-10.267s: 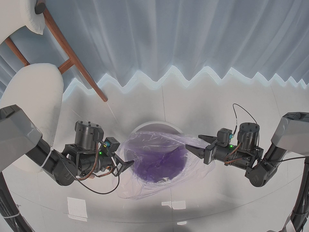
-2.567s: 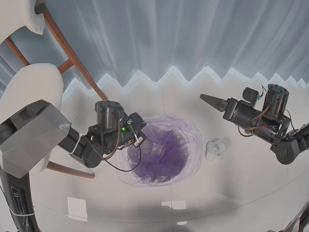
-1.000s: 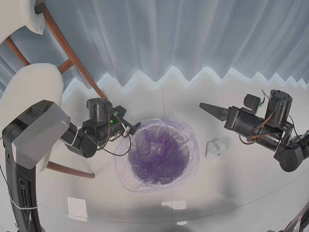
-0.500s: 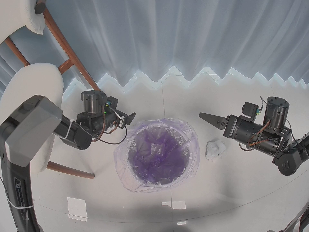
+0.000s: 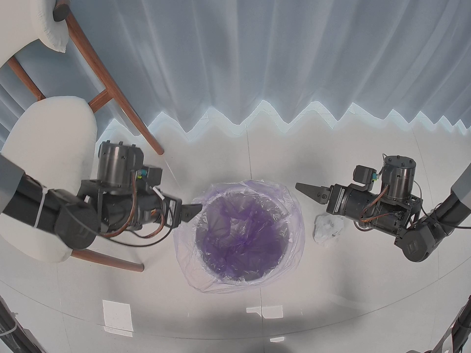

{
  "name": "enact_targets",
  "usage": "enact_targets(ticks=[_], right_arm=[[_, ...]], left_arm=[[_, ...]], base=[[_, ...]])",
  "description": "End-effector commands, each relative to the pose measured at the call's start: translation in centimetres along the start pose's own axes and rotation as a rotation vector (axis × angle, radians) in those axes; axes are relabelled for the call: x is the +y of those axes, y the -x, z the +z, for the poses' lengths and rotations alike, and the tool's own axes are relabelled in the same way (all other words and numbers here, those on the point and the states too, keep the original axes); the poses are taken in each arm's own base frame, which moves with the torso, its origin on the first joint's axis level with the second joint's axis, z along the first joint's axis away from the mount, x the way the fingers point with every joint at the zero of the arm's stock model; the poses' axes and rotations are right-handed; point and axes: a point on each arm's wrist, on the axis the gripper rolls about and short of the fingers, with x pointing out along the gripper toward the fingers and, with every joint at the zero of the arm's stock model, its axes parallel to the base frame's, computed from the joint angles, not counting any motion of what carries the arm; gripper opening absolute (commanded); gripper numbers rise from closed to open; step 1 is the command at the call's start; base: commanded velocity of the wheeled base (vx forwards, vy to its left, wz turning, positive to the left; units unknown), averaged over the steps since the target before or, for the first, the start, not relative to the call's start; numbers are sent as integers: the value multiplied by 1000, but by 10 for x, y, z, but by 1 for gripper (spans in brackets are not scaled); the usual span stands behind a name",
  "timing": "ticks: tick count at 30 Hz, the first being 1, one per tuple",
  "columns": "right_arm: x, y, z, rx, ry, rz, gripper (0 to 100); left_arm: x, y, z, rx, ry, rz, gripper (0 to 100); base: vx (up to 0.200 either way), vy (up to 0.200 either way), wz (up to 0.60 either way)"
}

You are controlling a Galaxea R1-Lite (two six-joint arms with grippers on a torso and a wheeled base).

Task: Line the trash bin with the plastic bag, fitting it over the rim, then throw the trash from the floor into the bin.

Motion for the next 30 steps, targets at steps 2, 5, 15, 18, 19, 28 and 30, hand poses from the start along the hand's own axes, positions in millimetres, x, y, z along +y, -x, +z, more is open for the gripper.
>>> enact_targets(ticks=[2,5,15,18,19,28,30], right_arm=[[-29,-36,-36,36,-1,-17,100],[-36,-45,-44,38,2,-16,100],[-49,-78,-49,-3,26,-3,0],[-54,-83,-53,2,21,-8,0],[-55,-84,-54,3,21,-10,0],[-69,-86,-57,7,-9,-38,0],[-71,-86,-57,1,-24,-49,0]], left_arm=[[-7,50,-32,41,47,-15,100],[-3,51,-33,22,50,-7,100],[2,51,-32,2,50,4,100],[3,51,-32,4,51,5,100],[2,51,-32,4,50,4,100],[3,51,-34,11,52,7,100],[3,50,-35,11,52,7,100]], base=[[0,0,0],[0,0,0],[0,0,0],[0,0,0],[0,0,0],[0,0,0],[0,0,0]])
